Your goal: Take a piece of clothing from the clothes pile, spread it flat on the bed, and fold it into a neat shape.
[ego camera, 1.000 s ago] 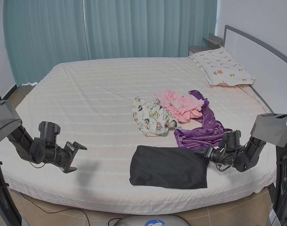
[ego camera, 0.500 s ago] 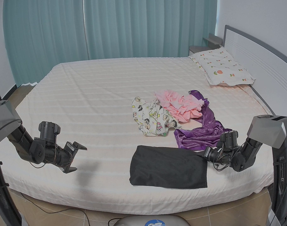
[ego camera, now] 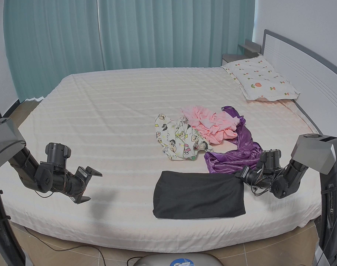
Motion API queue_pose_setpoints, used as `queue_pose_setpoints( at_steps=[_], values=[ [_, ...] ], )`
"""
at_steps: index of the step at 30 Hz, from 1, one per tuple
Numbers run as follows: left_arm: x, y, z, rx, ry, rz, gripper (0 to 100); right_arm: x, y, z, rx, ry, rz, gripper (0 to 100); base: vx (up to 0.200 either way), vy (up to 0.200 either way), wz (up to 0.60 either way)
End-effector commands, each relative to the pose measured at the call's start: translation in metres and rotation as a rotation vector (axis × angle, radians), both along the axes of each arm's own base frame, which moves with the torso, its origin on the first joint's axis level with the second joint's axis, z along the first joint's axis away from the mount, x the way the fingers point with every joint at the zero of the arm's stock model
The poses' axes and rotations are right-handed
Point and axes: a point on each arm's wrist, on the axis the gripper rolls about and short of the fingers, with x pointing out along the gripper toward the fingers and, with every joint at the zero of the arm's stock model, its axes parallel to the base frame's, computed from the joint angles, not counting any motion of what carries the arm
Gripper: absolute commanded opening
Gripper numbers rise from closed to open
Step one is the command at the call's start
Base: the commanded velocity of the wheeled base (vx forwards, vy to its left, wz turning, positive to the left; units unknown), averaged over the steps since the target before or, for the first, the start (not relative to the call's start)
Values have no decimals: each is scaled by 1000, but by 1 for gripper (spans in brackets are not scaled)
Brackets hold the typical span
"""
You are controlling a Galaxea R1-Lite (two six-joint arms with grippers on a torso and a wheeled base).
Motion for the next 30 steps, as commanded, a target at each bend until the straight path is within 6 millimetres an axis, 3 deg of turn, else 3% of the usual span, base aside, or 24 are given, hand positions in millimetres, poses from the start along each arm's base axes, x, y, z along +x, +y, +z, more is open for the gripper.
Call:
queue_pose_setpoints(
  at_steps=[1,15,16,26,30],
  values=[
    [0,0,0,0,1,0,100,5,0,1,3,-17,-3,0,0,0,0],
    [0,0,0,0,1,0,100,11,-3,-5,-3,-15,-7,0,0,0,0],
    [0,0,0,0,1,0,100,11,-3,-5,-4,-15,-8,100,0,0,0],
    [0,1,-1,0,2,2,100,12,-14,6,-32,-43,-95,100,0,0,0],
    [0,0,0,0,1,0,100,-2,-18,9,-43,-15,-98,100,0,0,0]
  ],
)
